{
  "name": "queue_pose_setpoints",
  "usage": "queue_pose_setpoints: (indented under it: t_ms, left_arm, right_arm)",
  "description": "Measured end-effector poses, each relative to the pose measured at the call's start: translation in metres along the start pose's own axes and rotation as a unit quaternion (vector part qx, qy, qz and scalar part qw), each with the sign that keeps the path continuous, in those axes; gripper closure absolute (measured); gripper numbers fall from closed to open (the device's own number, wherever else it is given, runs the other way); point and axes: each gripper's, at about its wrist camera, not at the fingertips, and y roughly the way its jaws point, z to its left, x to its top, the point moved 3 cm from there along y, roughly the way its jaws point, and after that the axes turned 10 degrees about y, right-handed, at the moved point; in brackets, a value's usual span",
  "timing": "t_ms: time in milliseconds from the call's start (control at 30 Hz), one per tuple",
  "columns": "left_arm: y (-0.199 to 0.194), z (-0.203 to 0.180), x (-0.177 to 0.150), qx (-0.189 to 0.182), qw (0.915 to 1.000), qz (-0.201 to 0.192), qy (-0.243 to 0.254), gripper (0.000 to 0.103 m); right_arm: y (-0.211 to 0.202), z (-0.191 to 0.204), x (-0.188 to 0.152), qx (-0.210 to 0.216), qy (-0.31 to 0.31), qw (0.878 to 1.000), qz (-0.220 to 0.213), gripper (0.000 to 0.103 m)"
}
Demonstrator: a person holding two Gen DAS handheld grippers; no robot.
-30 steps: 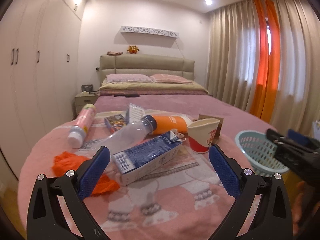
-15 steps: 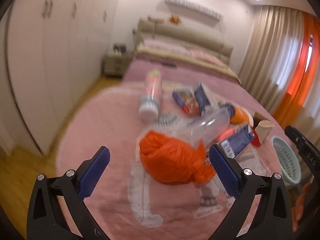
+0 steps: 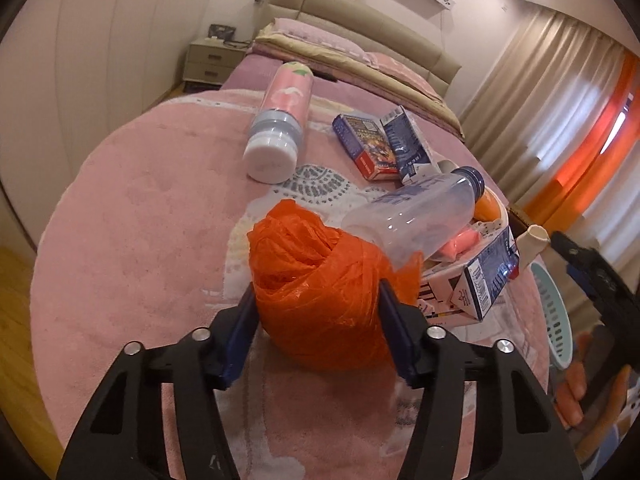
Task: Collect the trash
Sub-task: 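Grasp the orange plastic bag with the left gripper while the right gripper grasps the paper cup, then carry the bag and cup to the blue basket and open both grippers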
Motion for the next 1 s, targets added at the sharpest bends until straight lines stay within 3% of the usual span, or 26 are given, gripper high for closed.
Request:
queue_pose_setpoints:
  t_ms: [267, 433, 700, 833, 1000]
  left_arm:
    - [-0.015, -0.006, 0.008, 0.013, 0.9995, -0.024, 0.017, 0.053]
    - [-0.018, -0.011, 0.009, 0.018, 0.9990, -0.033, 0.025, 0.053]
    - [-0.034, -0.014, 0.010, 0.025, 0.9971, -0.065, 0.031, 0.053]
    - [-0.052, -0.024, 0.013, 0.030, 0.9943, -0.092, 0.045, 0.054]
    - [-0.071, -0.040, 0.016, 0.009, 0.9910, -0.122, 0.054, 0.054]
  right_arm:
    - [0.044, 0.003, 0.003, -0.046, 0.007, 0.998, 0.039, 0.017]
    - [0.051, -0.002, 0.013, -0.050, 0.012, 0.998, 0.027, 0.018]
    - [0.033, -0.023, 0.010, -0.003, 0.029, 0.999, 0.038, 0.068]
    - [0.019, -0.035, 0.007, 0.015, 0.042, 0.998, 0.042, 0.081]
    - [-0.015, -0.042, 0.008, 0.037, 0.041, 0.998, 0.017, 0.082]
